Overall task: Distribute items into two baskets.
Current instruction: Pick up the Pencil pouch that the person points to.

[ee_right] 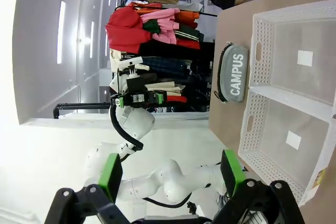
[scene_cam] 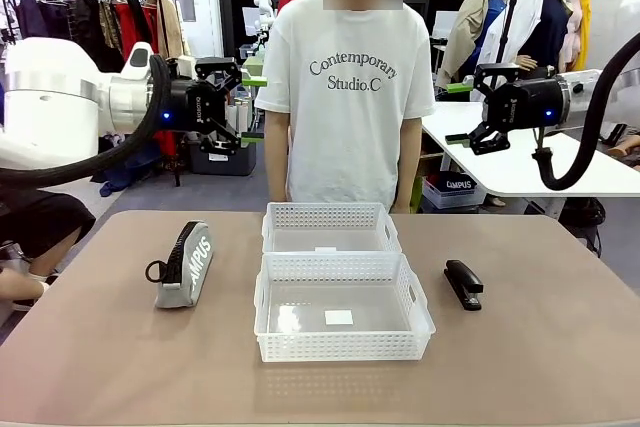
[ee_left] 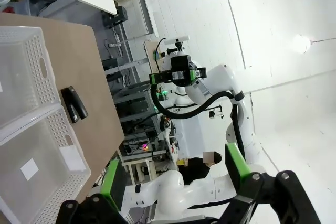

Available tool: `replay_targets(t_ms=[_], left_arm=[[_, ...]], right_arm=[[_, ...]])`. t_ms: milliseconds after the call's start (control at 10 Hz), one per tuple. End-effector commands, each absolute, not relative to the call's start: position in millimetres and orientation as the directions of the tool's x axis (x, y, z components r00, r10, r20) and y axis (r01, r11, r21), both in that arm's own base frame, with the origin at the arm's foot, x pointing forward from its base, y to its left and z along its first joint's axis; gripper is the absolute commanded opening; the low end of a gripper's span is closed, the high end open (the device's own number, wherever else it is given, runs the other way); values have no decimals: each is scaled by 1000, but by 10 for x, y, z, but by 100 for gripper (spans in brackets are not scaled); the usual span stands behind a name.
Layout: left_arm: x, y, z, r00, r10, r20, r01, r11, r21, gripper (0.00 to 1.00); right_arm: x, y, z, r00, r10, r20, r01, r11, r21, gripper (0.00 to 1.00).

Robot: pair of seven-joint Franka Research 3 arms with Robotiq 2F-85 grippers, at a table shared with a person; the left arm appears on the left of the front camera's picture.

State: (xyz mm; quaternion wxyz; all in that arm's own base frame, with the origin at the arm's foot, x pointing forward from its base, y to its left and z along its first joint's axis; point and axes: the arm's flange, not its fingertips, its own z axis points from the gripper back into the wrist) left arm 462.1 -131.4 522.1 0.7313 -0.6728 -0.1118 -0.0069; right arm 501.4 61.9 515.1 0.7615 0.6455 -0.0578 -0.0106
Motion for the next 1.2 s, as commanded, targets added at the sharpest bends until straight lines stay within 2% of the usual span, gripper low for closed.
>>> replay_targets(t_ms=[0, 100, 200, 300, 700, 1100], left_arm=[[4634, -1302, 5221, 972, 170, 160, 146, 91, -985, 100], [4621, -1314, 5221, 975, 140, 173, 161, 95, -982, 100], [4629, -1278, 5292, 992, 64, 104, 100, 66, -993, 100], [4646, -1230, 5366, 995, 19, 96, 95, 49, -994, 100], [4702, -1154, 5475, 993, -4, 116, 116, 45, -992, 100], [4706, -1158, 5518, 989, -22, 146, 147, 66, -987, 100]], right_arm=[[4988, 631, 5178, 992, -94, 81, -64, 170, 983, 100], [5014, 619, 5151, 993, -91, 74, -58, 166, 984, 100], [5029, 604, 5231, 998, -17, 58, -56, 93, 994, 100], [5064, 597, 5280, 999, -7, 54, -53, 89, 995, 100], [5162, 466, 5464, 1000, 4, 27, -27, 3, 1000, 100], [5158, 401, 5554, 1000, -12, 23, -23, -19, 1000, 100]])
